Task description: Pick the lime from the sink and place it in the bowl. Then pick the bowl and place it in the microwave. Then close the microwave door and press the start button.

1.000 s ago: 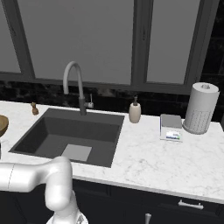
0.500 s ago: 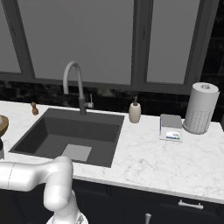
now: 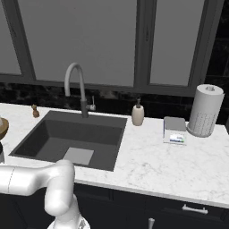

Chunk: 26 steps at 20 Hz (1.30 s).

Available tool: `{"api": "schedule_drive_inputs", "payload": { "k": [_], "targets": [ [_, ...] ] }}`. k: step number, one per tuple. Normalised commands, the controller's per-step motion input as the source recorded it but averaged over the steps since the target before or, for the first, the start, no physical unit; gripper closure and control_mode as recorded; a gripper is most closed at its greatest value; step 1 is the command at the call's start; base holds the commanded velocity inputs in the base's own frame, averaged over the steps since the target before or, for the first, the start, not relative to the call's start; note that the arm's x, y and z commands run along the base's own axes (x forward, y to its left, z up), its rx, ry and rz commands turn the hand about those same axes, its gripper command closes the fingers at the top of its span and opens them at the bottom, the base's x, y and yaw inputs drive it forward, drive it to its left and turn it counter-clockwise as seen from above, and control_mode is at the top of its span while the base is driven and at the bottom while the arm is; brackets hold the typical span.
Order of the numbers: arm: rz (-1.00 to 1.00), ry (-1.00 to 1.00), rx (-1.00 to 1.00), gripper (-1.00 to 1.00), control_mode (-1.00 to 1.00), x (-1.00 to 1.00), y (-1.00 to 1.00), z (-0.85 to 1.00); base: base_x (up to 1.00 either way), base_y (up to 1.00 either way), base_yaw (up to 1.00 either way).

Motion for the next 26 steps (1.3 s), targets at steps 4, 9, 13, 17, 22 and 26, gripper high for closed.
{"api": "schedule_drive_inputs", "payload": {
  "k": [4,9,13,17,22,26],
  "targets": [
    [0.00,-0.17,0.10,-1.00,-1.00,-0.36,-0.22,0.02,0.00,0.00,0.00],
    [-0.02,-0.17,0.17,-1.00,-1.00,-0.66,-0.65,0.17,0.00,0.00,0.00],
    [0.00,-0.06,0.22,-1.00,-1.00,-0.38,-0.76,0.02,0.00,0.00,0.00],
    [0.00,0.00,0.23,-1.00,-1.00,-0.03,-0.43,0.00,0.00,0.00,0.00],
    [0.02,0.05,0.14,-1.00,-1.00,0.35,0.00,0.00,0.00,0.00,0.00],
    [0.01,0.07,0.04,-1.00,-1.00,0.59,0.25,0.00,0.00,0.00,0.00]
  ]
}}
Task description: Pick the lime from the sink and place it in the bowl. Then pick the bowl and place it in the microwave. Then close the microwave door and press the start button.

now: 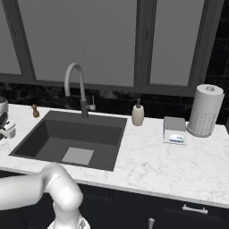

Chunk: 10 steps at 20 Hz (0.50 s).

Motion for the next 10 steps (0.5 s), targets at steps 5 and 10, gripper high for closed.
{"api": "schedule_drive_inputs", "payload": {
  "k": [5,10],
  "targets": [
    [0.00,0.04,0.00,-1.00,-1.00,0.57,0.34,0.00,0.00,0.00,0.00],
    [0.00,0.03,0.00,-1.00,-1.00,0.27,0.31,-0.03,0.00,0.00,0.00]
  ]
}}
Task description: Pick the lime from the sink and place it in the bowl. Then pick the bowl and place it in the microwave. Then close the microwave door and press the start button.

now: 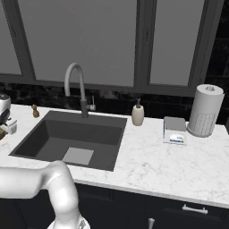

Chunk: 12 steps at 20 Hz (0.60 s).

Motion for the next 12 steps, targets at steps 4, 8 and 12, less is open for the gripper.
{"api": "schedule_drive_inputs", "payload": {
  "k": [4,8,12],
  "targets": [
    [0.00,0.00,0.00,1.00,-1.00,-0.09,0.04,-0.34,0.00,0.00,0.00],
    [0.00,0.00,0.03,1.00,-1.00,-0.26,-0.01,-0.36,0.00,0.00,0.00],
    [0.00,-0.01,0.06,1.00,-1.00,-0.26,-0.05,-0.27,0.00,0.00,0.00]
  ]
}}
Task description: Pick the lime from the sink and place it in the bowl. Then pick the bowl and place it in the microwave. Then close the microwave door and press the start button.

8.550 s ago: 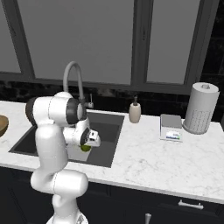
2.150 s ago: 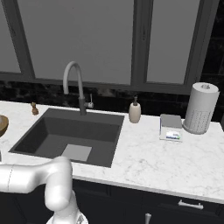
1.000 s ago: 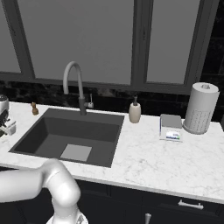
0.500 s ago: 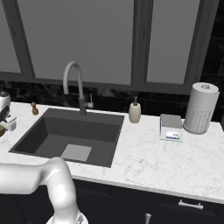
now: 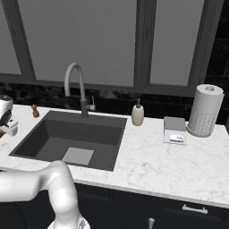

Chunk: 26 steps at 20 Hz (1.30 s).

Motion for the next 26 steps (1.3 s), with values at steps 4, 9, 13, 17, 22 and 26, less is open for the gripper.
{"api": "schedule_drive_inputs", "payload": {
  "k": [4,9,13,17,22,26],
  "targets": [
    [0.00,-0.08,0.06,1.00,-1.00,-0.36,0.00,0.04,0.00,0.00,0.00],
    [-0.01,-0.15,0.03,1.00,-1.00,-0.69,-0.18,0.49,0.00,0.00,0.00],
    [-0.07,-0.09,0.00,1.00,-1.00,-0.57,-0.56,0.66,0.00,0.00,0.00],
    [-0.12,-0.04,0.03,1.00,-1.00,-0.54,-0.90,0.59,0.00,0.00,0.00],
    [-0.18,-0.03,0.05,1.00,-1.00,-0.52,-0.95,0.66,0.00,0.00,0.00],
    [-0.22,-0.03,0.05,1.00,-1.00,-0.56,-0.96,0.66,0.00,0.00,0.00]
  ]
}}
